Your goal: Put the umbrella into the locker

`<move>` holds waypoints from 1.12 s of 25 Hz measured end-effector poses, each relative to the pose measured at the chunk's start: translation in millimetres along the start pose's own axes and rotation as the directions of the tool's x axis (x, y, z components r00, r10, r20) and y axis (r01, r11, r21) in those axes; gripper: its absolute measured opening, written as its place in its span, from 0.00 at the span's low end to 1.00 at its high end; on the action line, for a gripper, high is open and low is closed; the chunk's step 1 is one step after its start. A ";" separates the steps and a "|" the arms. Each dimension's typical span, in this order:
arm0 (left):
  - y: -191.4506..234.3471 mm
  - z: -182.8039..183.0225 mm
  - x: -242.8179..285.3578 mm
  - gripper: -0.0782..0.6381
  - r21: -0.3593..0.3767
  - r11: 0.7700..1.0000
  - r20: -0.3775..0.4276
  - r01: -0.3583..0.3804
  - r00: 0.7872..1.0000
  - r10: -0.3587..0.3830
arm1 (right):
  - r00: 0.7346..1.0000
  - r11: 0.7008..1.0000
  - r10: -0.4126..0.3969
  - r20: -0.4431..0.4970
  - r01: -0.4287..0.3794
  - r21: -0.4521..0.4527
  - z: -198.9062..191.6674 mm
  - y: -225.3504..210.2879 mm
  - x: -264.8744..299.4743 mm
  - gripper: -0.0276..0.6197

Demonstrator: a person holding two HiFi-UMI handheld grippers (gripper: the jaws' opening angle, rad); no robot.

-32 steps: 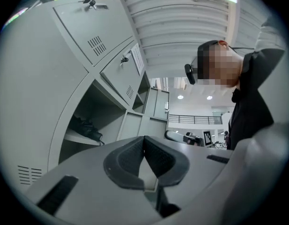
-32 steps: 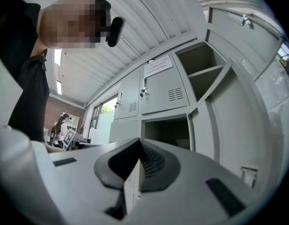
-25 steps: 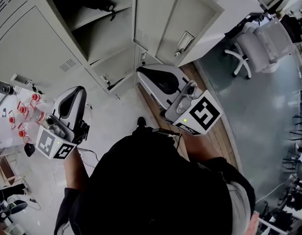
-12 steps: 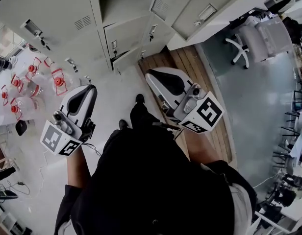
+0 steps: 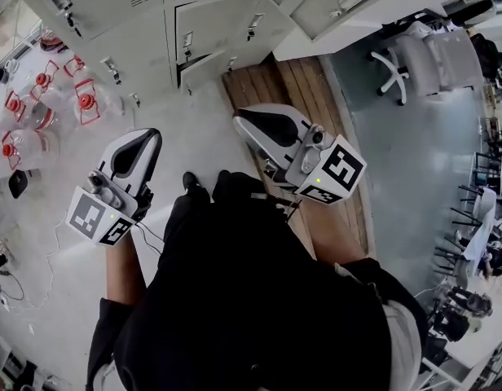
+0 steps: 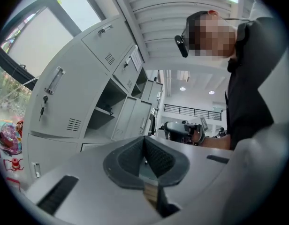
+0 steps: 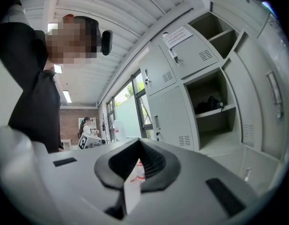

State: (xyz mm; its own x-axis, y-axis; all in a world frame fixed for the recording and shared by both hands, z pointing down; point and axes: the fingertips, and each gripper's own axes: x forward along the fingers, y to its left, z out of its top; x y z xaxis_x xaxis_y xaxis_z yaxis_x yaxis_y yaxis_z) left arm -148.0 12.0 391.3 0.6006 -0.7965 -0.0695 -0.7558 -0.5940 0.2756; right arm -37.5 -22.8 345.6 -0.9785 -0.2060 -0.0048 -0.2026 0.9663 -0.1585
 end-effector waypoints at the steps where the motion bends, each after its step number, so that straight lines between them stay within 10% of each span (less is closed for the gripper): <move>1: -6.7 -4.0 0.6 0.13 -0.002 1.000 -0.007 0.006 1.000 -0.006 | 1.000 1.000 0.017 -0.003 -0.017 -0.002 -1.3 1.2 -2.4 0.06; 9: -60.7 -32.1 26.6 0.13 -0.091 0.995 -0.013 0.029 0.999 -0.030 | 0.977 0.982 0.189 -0.096 -0.191 -0.012 -21.9 17.4 -38.4 0.06; 28: -178.7 -67.7 94.3 0.13 -0.090 0.987 -0.109 0.136 0.983 -0.145 | 0.977 0.977 0.214 -0.027 -0.214 -0.007 -42.2 1.7 -164.8 0.06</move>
State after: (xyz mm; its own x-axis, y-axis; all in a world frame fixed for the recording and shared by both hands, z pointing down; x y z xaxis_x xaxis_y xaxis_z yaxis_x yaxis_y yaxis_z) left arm 61.4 50.6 400.3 0.7286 -0.6849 -0.0042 -0.6407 -0.6837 0.3492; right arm 121.9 19.4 387.8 -0.9999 0.0094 -0.0117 0.0110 0.9891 -0.1470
